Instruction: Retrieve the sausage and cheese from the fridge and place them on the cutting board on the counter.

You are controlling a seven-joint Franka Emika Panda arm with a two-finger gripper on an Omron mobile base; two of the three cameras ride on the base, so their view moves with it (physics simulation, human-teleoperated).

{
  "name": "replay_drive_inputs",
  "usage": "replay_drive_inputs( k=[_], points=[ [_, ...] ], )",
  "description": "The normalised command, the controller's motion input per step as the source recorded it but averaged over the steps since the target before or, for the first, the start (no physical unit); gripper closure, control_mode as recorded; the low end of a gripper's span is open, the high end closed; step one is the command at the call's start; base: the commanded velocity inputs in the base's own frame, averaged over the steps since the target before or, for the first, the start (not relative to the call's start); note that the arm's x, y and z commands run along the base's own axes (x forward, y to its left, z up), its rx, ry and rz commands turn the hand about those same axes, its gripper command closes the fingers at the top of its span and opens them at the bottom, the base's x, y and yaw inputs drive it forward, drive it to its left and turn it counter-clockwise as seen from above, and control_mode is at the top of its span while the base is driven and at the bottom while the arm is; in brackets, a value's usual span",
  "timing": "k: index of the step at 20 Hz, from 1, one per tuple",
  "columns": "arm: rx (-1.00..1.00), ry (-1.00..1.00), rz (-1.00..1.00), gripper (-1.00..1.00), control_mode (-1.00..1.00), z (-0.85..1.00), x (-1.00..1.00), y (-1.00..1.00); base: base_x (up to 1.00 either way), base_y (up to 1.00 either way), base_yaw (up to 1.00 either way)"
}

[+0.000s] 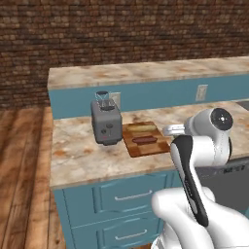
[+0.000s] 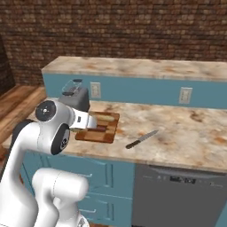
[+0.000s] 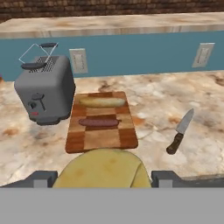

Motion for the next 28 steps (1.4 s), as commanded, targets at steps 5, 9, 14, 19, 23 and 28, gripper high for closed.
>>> replay_drive_inputs(
  k=[5, 9, 14, 19, 23, 28],
  points=[
    [0.0, 0.0, 0.0, 1.0, 1.0, 0.0, 0.0, 0.0, 0.55, 0.31, 0.0],
    [0.0, 0.0, 0.0, 1.0, 1.0, 0.0, 0.0, 0.0, 0.42, 0.19, -0.01],
    [0.0, 0.0, 0.0, 1.0, 1.0, 0.0, 0.0, 0.0, 0.15, 0.04, -0.02],
    [0.0, 0.0, 0.0, 1.0, 1.0, 0.0, 0.0, 0.0, 0.0, 0.0, 0.0],
    [0.0, 0.0, 0.0, 1.0, 1.0, 0.0, 0.0, 0.0, 0.0, 0.0, 0.0],
    [0.0, 0.0, 0.0, 1.0, -1.0, 0.0, 0.0, 0.0, 0.0, 0.0, 0.0]
  ],
)
